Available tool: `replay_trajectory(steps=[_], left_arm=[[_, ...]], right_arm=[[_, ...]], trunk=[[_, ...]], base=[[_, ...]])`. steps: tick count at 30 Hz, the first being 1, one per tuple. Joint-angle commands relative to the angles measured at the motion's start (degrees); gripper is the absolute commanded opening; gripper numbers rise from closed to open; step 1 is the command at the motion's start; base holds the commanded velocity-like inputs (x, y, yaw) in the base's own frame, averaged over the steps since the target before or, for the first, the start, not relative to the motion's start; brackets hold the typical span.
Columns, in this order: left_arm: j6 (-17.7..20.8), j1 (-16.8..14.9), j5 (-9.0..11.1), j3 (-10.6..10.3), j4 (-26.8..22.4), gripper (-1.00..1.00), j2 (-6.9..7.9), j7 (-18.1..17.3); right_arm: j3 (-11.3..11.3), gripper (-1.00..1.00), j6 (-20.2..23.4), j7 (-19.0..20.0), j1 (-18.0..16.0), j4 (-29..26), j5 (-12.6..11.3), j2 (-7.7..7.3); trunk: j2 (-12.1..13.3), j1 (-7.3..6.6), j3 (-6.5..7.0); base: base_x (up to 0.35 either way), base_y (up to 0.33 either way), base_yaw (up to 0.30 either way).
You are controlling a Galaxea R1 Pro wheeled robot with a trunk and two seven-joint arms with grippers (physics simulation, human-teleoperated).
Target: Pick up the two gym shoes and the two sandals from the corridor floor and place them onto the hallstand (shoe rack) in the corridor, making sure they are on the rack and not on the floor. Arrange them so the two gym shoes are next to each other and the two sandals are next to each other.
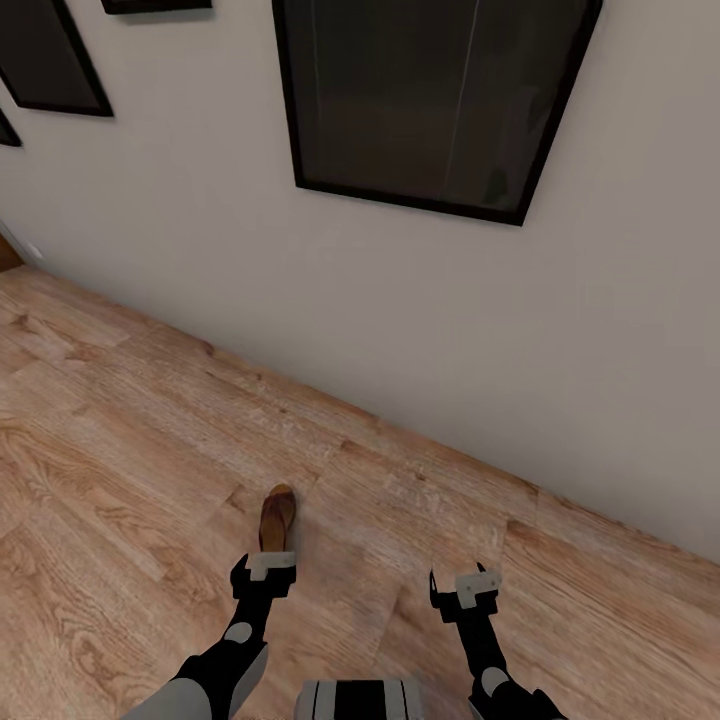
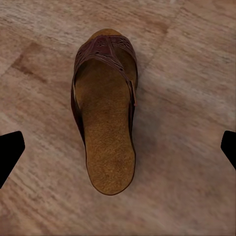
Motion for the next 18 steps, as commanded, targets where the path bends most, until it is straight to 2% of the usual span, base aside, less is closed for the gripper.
replay_trajectory(steps=[1, 6, 12, 18], left_arm=[[0.0, 0.0, 0.0, 0.0, 0.0, 1.0, 0.0, 0.0], [0.01, 0.0, 0.0, 0.0, 0.0, 1.0, 0.0, 0.0], [-0.01, 0.0, 0.0, 0.0, 0.0, 1.0, 0.0, 0.0], [-0.01, 0.0, 0.0, 0.0, 0.0, 1.0, 0.0, 0.0]], right_arm=[[0.0, 1.0, 0.0, -0.01, 0.0, 0.0, 0.0, 0.0], [0.0, 1.0, 0.0, -0.01, 0.0, 0.0, 0.0, 0.0], [0.0, 1.0, 0.0, 0.0, 0.0, 0.0, 0.0, 0.0], [0.0, 1.0, 0.0, 0.02, 0.0, 0.0, 0.0, 0.0]], trunk=[[-0.02, 0.02, -0.23], [-0.02, 0.02, -0.23], [-0.1, 0.18, -1.56], [-0.14, 0.26, -2.22]], base=[[0.0, 0.0, 0.0], [0.0, 0.0, 0.0], [0.0, 0.0, 0.0], [0.0, 0.0, 0.0]])
